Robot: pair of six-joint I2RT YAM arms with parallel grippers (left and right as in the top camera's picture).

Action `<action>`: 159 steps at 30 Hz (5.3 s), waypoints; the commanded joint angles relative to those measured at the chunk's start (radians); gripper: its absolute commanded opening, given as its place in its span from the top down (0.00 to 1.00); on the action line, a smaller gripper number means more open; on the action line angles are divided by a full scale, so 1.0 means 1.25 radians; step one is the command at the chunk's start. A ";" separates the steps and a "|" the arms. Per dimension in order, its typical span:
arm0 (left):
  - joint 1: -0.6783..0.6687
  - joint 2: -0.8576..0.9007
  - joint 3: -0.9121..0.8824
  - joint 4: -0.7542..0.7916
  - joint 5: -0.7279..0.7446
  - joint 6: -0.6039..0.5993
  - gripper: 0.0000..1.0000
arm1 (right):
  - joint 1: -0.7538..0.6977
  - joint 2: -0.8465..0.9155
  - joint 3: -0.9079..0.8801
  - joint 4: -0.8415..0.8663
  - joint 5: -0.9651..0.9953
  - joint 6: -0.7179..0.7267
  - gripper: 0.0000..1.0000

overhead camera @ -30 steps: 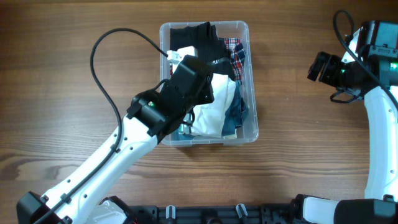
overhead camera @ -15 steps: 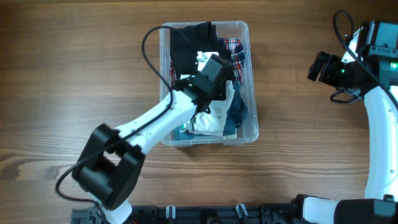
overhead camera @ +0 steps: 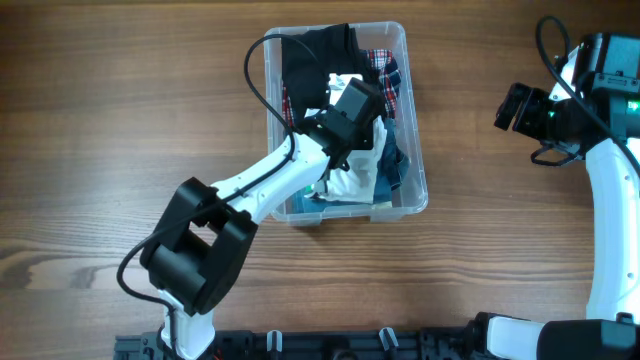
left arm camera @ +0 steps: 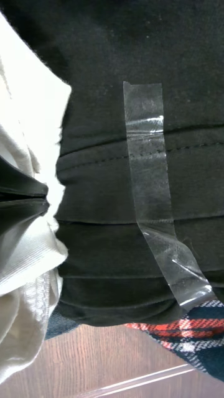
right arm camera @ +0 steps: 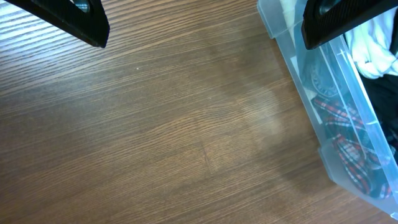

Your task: Pack container

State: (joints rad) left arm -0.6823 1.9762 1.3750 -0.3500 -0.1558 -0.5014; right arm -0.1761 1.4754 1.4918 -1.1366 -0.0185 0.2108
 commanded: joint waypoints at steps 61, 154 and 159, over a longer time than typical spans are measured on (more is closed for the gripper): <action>0.183 -0.187 -0.287 0.892 0.139 0.270 0.96 | -0.001 -0.001 -0.001 0.003 0.002 -0.010 0.00; 0.078 0.493 -0.026 0.798 0.128 0.205 0.96 | -0.001 -0.001 -0.001 0.003 0.002 -0.010 0.00; 0.087 0.261 -0.025 0.782 0.048 0.318 0.96 | -0.001 -0.001 -0.001 0.003 0.002 -0.010 0.00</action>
State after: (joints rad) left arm -0.5407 2.3531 1.4418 0.7185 -0.0376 -0.2134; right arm -0.1761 1.4754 1.4918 -1.1366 -0.0181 0.2108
